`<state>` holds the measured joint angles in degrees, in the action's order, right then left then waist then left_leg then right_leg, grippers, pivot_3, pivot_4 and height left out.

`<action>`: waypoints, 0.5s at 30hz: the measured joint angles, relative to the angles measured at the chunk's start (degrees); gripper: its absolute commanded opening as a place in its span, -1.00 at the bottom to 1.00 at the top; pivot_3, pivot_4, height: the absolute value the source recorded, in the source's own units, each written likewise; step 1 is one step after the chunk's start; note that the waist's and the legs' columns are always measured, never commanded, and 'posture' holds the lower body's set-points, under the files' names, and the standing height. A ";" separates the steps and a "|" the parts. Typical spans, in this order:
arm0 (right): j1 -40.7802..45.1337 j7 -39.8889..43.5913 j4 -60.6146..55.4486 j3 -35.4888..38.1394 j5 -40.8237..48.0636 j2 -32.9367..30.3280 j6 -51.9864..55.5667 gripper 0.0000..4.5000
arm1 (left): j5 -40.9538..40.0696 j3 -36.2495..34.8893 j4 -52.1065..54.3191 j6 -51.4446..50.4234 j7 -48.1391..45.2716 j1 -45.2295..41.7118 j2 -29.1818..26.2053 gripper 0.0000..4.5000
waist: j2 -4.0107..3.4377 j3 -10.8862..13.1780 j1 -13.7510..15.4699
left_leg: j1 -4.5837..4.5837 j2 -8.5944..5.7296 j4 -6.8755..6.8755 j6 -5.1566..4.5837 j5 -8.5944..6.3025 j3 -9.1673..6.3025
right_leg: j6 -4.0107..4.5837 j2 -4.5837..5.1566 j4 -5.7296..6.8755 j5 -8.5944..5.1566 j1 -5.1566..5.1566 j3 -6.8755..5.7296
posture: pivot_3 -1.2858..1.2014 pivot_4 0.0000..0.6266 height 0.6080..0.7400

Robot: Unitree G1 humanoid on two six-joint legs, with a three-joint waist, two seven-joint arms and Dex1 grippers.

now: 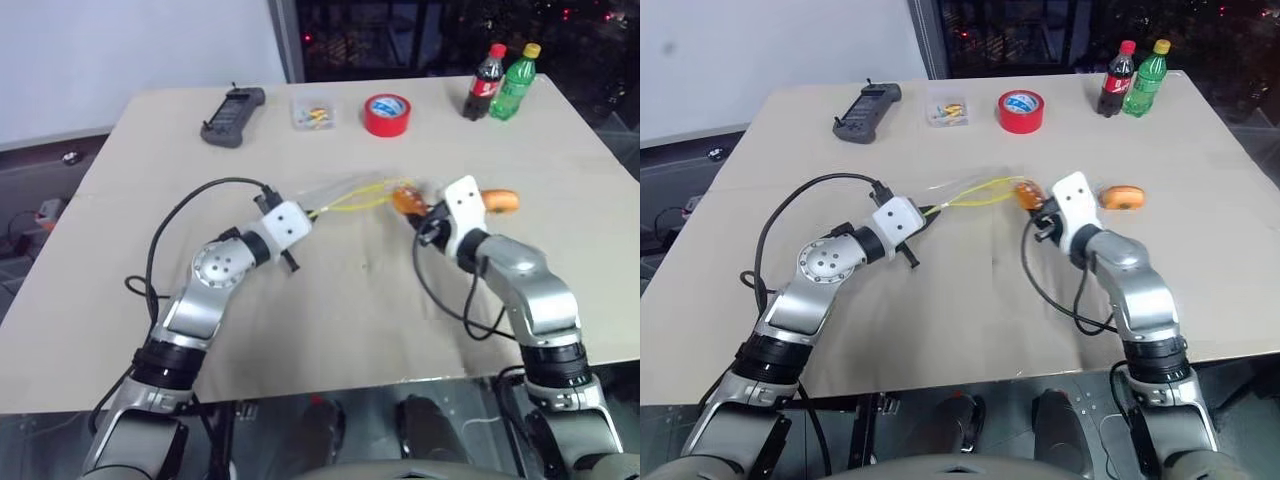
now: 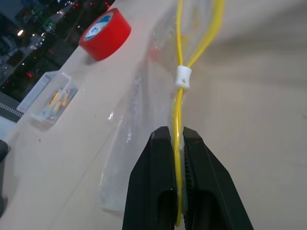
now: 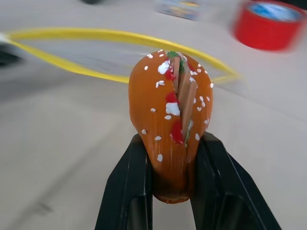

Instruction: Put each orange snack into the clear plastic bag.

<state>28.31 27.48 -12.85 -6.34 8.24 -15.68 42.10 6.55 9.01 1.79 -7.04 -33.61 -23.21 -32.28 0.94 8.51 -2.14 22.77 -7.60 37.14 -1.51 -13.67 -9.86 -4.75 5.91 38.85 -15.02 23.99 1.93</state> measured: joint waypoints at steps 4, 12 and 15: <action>1.05 0.88 0.74 -2.25 -0.05 -0.61 0.21 -0.58 | 0.35 0.04 1.55 0.00 0.03 0.69 0.05 -1.00 | 0.00 0.00 0.29 | 0.03 -0.02 0.00 0.00 0.00 -0.02 | 0.00 0.01 -0.01 0.00 0.00 -0.03 | 0.03 -0.52 1.00; 2.75 1.88 2.37 -3.39 0.00 -1.43 0.73 -0.58 | 1.44 0.64 3.56 1.97 -0.74 2.09 -0.15 -1.00 | 0.00 0.00 -0.09 | 0.02 -0.01 0.00 0.00 0.00 -0.02 | 0.00 0.03 0.00 0.00 0.01 -0.01 | 0.03 -0.52 1.00; 4.02 1.99 4.95 -4.56 -0.04 -0.13 0.73 -0.58 | 1.94 1.12 3.88 3.79 -1.50 2.71 -0.67 -1.00 | -0.01 0.00 -0.19 | 0.00 0.01 -0.01 0.00 0.00 -0.01 | 0.00 0.04 0.00 0.00 0.01 0.00 | 0.03 -0.52 1.00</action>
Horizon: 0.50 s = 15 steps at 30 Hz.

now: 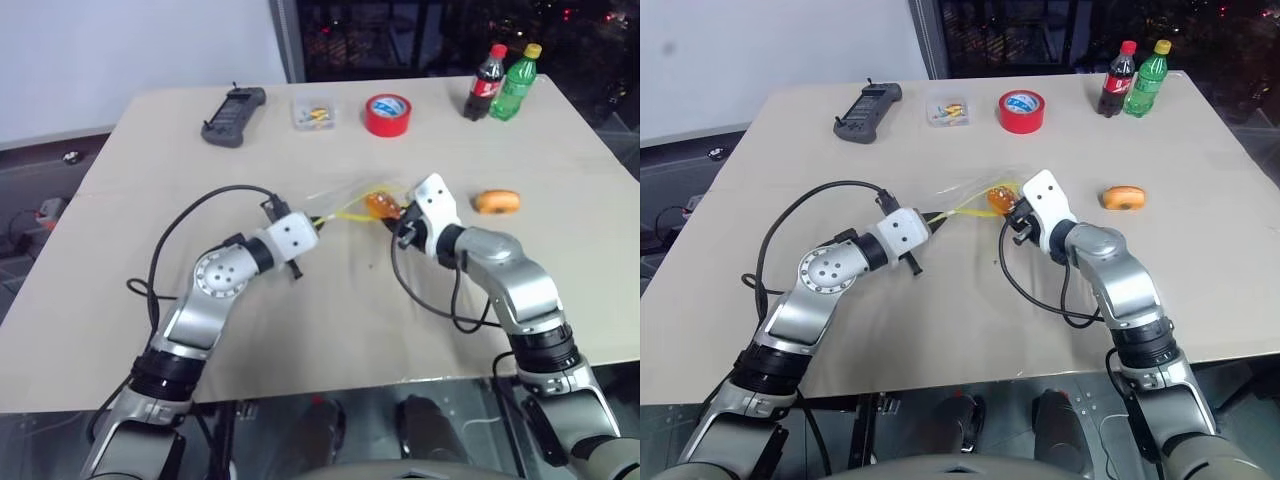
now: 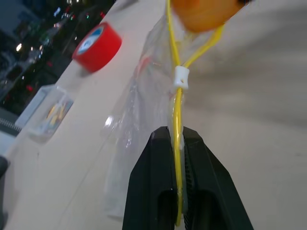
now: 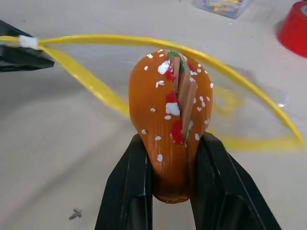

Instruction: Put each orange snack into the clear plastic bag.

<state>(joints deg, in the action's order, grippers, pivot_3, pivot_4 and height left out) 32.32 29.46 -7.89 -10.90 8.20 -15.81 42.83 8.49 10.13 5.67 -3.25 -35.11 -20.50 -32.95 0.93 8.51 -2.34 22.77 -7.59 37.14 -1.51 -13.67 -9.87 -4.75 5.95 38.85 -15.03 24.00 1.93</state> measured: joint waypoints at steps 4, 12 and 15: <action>1.97 0.27 4.62 -1.01 1.10 4.36 0.34 -0.58 | 1.61 1.66 -0.13 2.74 -0.45 0.54 -0.52 -1.00 | 0.00 0.00 0.05 | 0.01 0.00 -0.01 0.00 0.00 -0.01 | 0.00 -0.02 -0.01 0.00 0.00 -0.01 | 0.03 -0.52 1.00; 8.30 -3.86 18.93 -1.94 -1.67 10.54 -5.32 -0.58 | 2.61 1.68 -0.07 5.30 -0.89 2.39 -1.40 -1.00 | -0.02 -0.01 -0.09 | -0.02 0.00 -0.04 0.00 0.00 0.00 | 0.01 -0.08 0.00 0.00 0.02 0.00 | 0.03 -0.52 1.00; 9.92 -6.29 25.14 -1.51 -2.84 12.99 -9.08 -0.30 | 2.65 1.62 0.06 5.26 -0.89 3.04 -1.36 -1.00 | -0.02 -0.01 -0.12 | -0.02 -0.01 -0.04 0.00 0.00 0.01 | 0.01 -0.08 0.00 0.00 0.01 0.01 | 0.03 -0.52 1.00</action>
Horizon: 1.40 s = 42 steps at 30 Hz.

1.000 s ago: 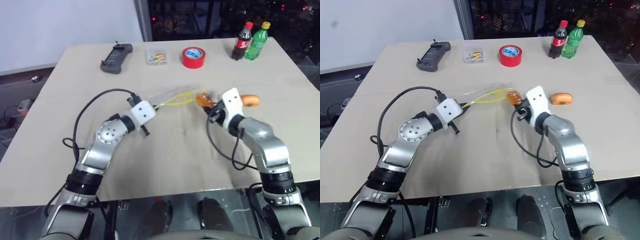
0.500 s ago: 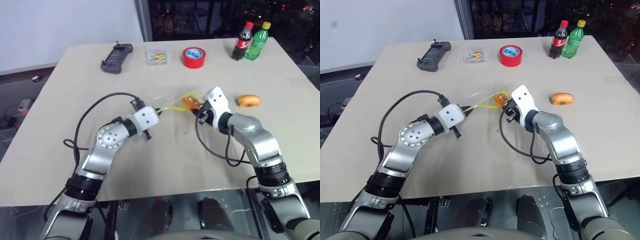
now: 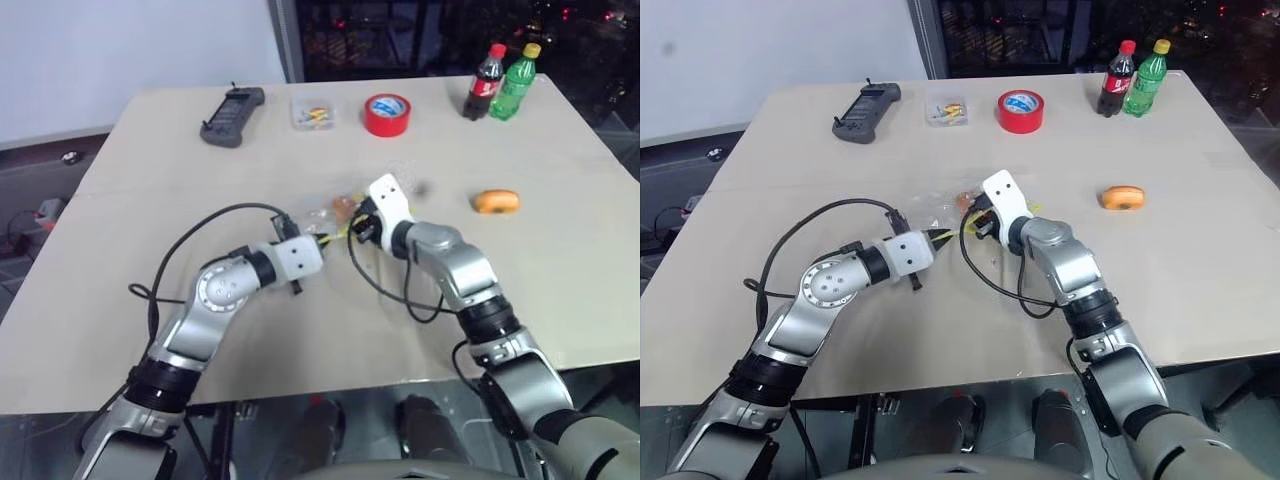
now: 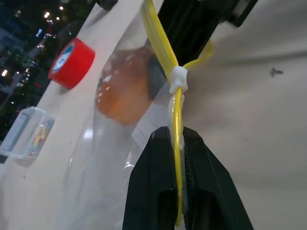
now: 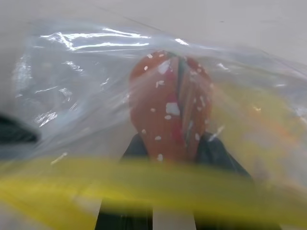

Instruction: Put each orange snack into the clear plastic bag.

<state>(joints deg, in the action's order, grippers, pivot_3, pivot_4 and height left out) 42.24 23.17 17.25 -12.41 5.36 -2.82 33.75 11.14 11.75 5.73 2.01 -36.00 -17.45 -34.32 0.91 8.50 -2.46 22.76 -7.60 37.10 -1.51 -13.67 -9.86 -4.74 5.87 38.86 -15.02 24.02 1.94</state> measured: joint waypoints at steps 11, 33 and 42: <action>-2.09 -1.05 0.14 2.59 -0.92 -2.04 -8.00 0.99 | -2.18 -3.78 2.76 -11.52 1.86 0.97 3.30 -1.00 | -0.02 0.00 0.00 | 0.01 0.00 0.01 0.00 0.00 -0.02 | 0.00 -0.03 0.00 0.00 0.00 0.00 | 0.03 -0.52 1.00; -5.53 12.81 7.64 8.31 -6.21 -38.53 -21.76 0.99 | -2.52 -5.34 1.26 -17.91 4.30 -4.18 5.62 -1.00 | 0.01 0.03 1.20 | -0.02 0.01 0.03 -0.02 -0.01 0.12 | -0.01 0.05 -0.04 0.00 -0.07 0.01 | 0.03 -0.52 1.00; 12.70 8.10 38.10 21.19 2.64 -30.93 -20.06 0.99 | -3.27 -4.99 2.27 -19.04 4.36 -2.89 5.79 -1.00 | 0.00 0.06 0.19 | -0.01 0.09 -0.02 -0.07 -0.04 0.19 | 0.00 0.11 -0.10 0.01 -0.07 0.14 | 0.03 -0.52 1.00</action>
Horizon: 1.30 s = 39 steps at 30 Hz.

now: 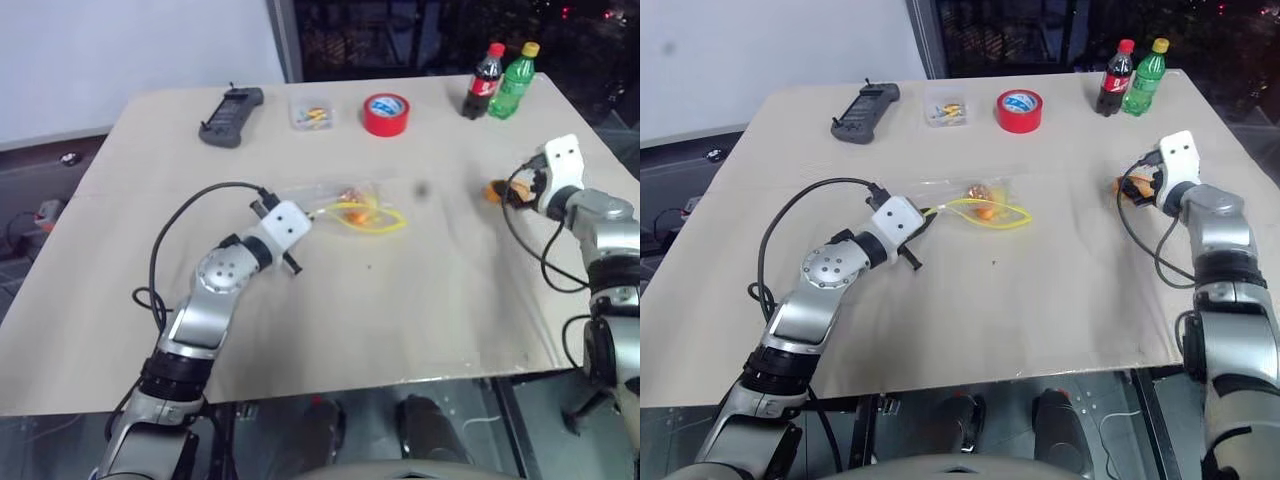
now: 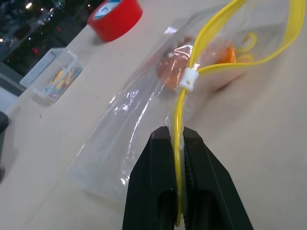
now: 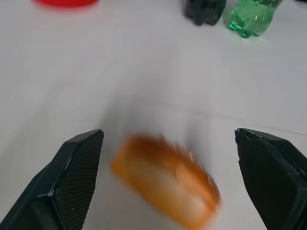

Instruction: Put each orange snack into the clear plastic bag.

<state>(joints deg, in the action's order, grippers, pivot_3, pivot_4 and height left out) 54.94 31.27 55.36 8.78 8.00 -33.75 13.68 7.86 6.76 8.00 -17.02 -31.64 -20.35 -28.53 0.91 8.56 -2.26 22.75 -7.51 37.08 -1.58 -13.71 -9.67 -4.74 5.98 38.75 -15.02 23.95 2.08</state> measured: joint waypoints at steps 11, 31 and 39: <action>-5.32 6.66 -1.99 0.30 0.76 -0.71 1.65 0.99 | -0.20 0.04 0.51 -1.19 0.23 0.38 -0.31 -1.00 | -0.04 0.02 0.14 | 0.05 -0.06 0.06 -0.03 -0.02 -0.12 | 0.00 0.01 0.01 0.00 -0.03 -0.11 | 0.03 -0.52 1.00; -25.10 7.92 -36.54 -4.20 -3.32 -5.06 1.13 0.99 | -1.19 -0.11 0.45 -1.09 0.12 0.41 -1.27 -1.00 | -0.08 -0.02 0.71 | -0.07 -0.09 0.15 -0.10 -0.06 -0.03 | -0.02 -0.02 0.03 0.01 -0.13 -0.08 | 0.03 -0.52 1.00; -11.67 4.94 -12.84 -3.49 -3.78 -2.98 -1.70 0.99 | -1.31 0.02 0.47 -1.12 0.15 0.44 -1.29 -1.00 | -0.08 0.00 0.43 | -0.05 -0.08 0.12 -0.10 -0.06 -0.03 | -0.02 -0.02 -0.02 0.01 -0.14 -0.07 | 0.03 -0.52 1.00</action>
<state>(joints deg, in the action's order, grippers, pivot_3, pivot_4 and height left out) 43.27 36.21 42.52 5.29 4.22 -36.72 11.98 6.55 6.78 8.48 -18.14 -31.49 -19.91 -29.82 0.83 8.56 -1.83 22.69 -7.58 37.21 -1.68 -13.77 -9.70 -4.76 5.96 38.74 -15.01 23.81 2.01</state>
